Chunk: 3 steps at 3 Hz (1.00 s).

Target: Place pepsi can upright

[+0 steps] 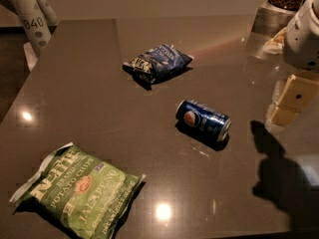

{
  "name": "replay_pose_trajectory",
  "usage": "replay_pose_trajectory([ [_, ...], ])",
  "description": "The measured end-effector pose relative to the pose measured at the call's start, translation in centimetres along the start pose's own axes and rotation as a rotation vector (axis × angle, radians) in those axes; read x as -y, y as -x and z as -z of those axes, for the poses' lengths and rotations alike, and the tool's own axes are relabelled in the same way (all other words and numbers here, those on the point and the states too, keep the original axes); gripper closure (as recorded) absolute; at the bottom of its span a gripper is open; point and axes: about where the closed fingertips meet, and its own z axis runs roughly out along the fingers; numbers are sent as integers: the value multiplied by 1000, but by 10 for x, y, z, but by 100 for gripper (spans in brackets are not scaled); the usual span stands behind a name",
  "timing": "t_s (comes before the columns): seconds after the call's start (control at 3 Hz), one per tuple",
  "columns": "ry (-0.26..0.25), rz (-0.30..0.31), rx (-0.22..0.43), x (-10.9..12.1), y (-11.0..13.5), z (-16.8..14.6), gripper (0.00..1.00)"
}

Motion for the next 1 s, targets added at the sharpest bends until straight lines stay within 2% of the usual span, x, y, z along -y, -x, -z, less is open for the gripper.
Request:
replay_pose_trajectory([
  [0.67,3,-5,7,1,1,2,0],
  [1.0,27,-32,15,1,15,-6,0],
])
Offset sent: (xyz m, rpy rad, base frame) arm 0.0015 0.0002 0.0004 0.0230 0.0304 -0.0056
